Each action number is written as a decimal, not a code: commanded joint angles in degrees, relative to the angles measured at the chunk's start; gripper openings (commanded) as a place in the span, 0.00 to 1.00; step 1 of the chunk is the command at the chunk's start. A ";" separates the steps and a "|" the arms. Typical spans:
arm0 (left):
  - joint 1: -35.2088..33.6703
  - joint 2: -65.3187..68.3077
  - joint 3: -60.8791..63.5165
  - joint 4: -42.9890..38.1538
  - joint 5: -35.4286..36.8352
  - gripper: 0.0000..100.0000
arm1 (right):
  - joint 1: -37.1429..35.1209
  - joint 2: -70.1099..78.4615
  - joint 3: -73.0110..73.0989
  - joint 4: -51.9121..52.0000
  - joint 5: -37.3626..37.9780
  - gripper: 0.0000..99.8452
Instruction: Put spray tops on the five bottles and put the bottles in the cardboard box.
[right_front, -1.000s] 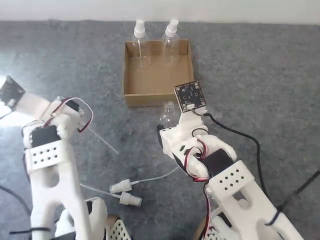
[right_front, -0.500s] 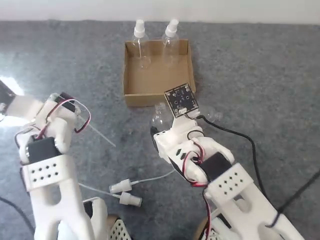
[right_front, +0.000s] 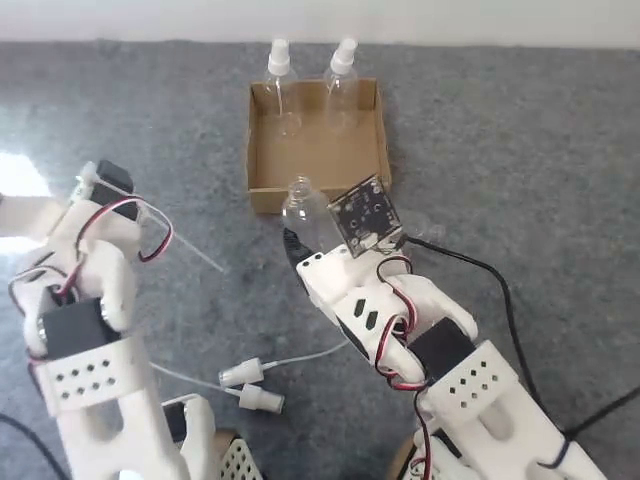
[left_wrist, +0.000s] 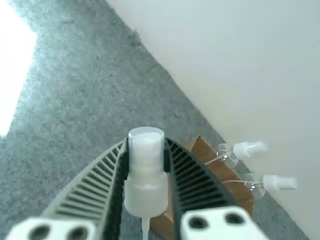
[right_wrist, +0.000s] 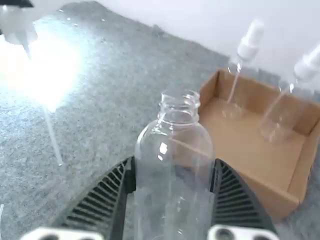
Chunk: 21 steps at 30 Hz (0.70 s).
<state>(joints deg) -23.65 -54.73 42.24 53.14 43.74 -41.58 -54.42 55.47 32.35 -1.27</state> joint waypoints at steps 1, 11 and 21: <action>-0.18 -4.48 -4.79 0.09 0.35 0.01 | -1.71 -2.15 -0.70 -4.35 4.04 0.14; -0.18 -9.14 -6.90 -0.09 0.35 0.01 | -3.03 -2.15 11.78 -22.46 12.40 0.14; 0.18 -10.20 -8.92 -0.18 0.53 0.01 | -5.67 -2.24 19.16 -30.02 13.10 0.14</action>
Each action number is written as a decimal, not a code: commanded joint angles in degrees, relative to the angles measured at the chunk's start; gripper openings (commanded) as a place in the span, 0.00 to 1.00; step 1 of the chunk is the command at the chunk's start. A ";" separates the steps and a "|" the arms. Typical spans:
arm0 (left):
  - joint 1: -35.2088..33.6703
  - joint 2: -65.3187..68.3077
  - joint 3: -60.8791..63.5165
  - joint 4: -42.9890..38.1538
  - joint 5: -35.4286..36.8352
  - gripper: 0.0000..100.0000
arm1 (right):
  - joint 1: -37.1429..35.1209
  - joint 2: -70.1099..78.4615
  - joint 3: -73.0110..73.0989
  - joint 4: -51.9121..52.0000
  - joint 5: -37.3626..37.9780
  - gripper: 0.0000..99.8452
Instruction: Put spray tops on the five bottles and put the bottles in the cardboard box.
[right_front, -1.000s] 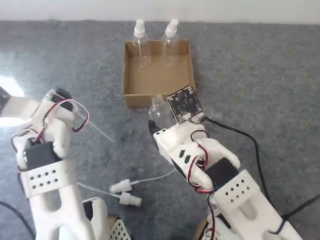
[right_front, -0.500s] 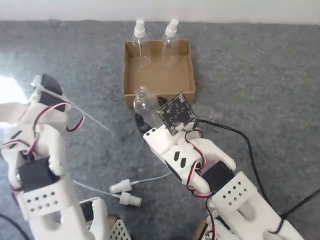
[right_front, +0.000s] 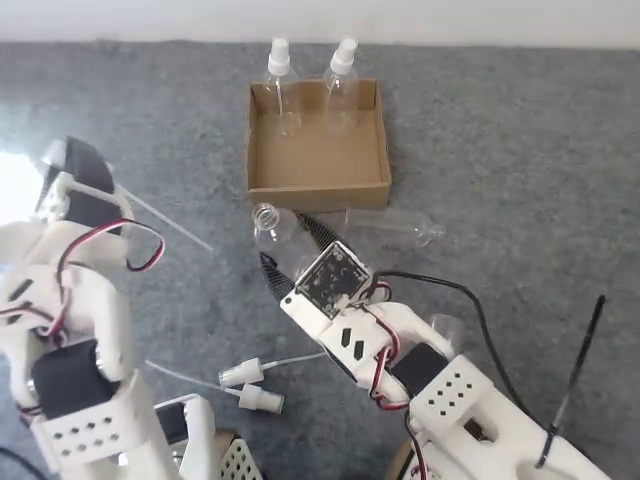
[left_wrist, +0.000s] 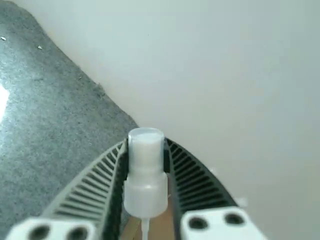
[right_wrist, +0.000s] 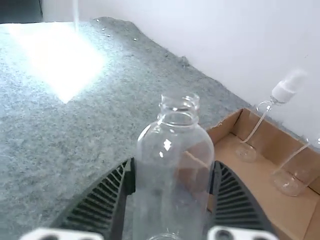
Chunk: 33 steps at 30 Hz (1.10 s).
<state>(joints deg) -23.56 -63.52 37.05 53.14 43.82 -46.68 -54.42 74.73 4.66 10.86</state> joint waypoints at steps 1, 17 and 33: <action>0.09 -1.41 -4.18 -0.26 0.44 0.01 | -0.57 -2.24 0.18 -2.24 0.97 0.14; 4.57 -1.41 -5.76 -0.09 0.35 0.01 | -3.03 -2.68 2.46 -2.15 5.01 0.14; 7.74 -1.41 -5.32 0.09 0.44 0.01 | -5.76 -2.77 2.73 -2.15 5.36 0.14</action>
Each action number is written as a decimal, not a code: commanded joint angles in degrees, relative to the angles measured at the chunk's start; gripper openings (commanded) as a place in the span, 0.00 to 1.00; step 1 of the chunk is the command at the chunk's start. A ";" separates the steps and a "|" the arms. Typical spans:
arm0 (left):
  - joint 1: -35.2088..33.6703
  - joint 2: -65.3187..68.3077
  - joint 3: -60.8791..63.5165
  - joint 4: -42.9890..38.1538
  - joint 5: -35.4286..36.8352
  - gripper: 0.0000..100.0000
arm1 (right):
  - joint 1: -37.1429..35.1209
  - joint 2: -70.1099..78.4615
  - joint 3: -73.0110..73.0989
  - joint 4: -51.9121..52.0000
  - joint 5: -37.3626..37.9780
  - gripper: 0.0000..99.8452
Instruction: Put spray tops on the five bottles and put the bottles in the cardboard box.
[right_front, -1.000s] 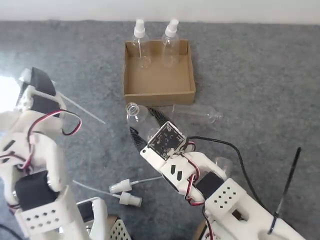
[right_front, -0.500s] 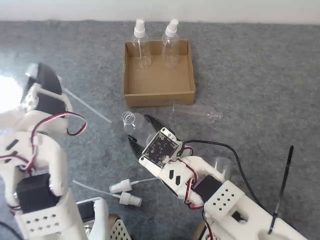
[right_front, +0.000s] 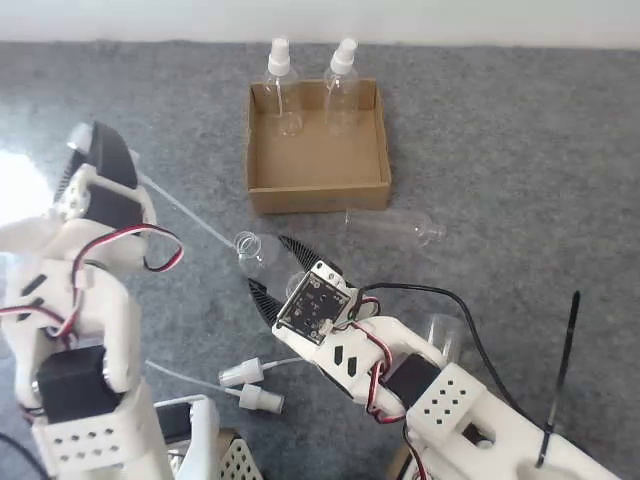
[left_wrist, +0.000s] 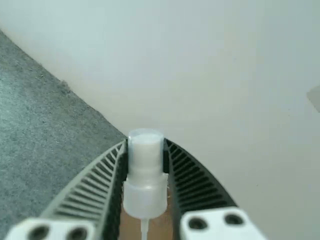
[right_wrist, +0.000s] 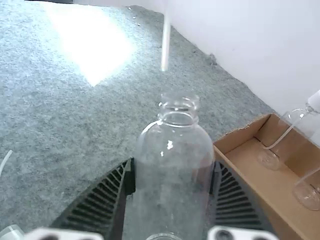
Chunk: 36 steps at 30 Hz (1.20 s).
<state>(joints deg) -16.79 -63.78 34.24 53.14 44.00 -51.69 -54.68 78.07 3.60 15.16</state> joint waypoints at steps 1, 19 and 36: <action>1.23 -1.14 -2.51 0.09 0.26 0.01 | -0.75 -2.51 -0.62 -1.10 1.05 0.14; 1.23 -1.14 7.08 -9.05 0.26 0.01 | -0.84 -2.51 -0.88 -1.19 0.70 0.14; 12.04 -1.23 14.20 -7.74 -4.75 0.01 | -0.57 -2.51 -0.62 -0.84 0.70 0.14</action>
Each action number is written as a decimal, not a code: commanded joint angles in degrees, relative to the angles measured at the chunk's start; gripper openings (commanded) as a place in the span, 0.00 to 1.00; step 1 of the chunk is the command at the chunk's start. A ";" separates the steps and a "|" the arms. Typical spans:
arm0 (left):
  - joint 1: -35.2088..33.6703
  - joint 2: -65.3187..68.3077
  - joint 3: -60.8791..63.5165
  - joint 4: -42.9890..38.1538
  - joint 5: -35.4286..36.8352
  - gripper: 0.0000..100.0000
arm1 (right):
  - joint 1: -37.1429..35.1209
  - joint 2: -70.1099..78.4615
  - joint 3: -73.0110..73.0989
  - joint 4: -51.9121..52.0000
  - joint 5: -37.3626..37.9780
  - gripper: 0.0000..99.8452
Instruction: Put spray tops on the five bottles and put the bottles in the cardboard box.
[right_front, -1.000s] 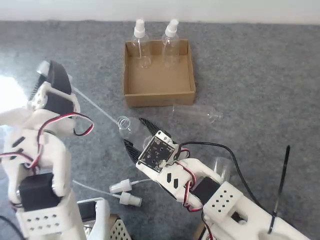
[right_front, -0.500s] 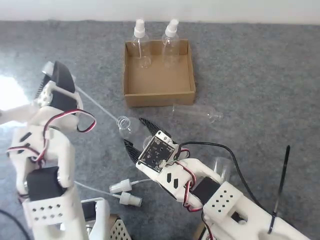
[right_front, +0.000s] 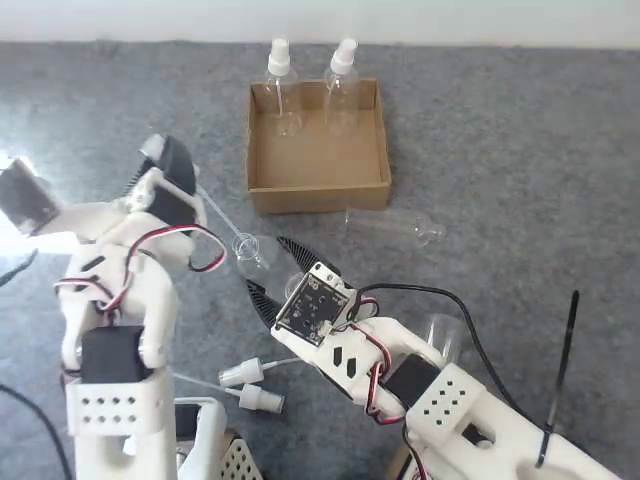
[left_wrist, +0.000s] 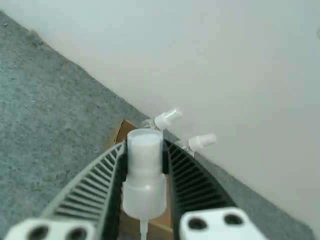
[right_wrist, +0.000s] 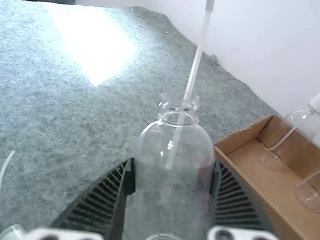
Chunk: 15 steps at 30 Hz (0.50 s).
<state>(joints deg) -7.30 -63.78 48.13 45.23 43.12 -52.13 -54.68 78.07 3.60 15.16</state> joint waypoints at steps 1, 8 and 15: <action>3.43 -1.23 0.31 1.32 -4.40 0.01 | -0.13 -2.51 -0.62 -0.75 0.70 0.14; 5.98 -1.23 0.57 3.96 -4.57 0.01 | 0.04 -2.51 -0.53 -0.66 0.70 0.14; 7.56 -1.23 0.22 9.67 -4.84 0.01 | 1.36 -2.51 -0.53 -0.66 0.62 0.14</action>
<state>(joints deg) -1.49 -63.78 49.19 51.74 38.99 -52.04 -54.68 78.07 3.60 15.16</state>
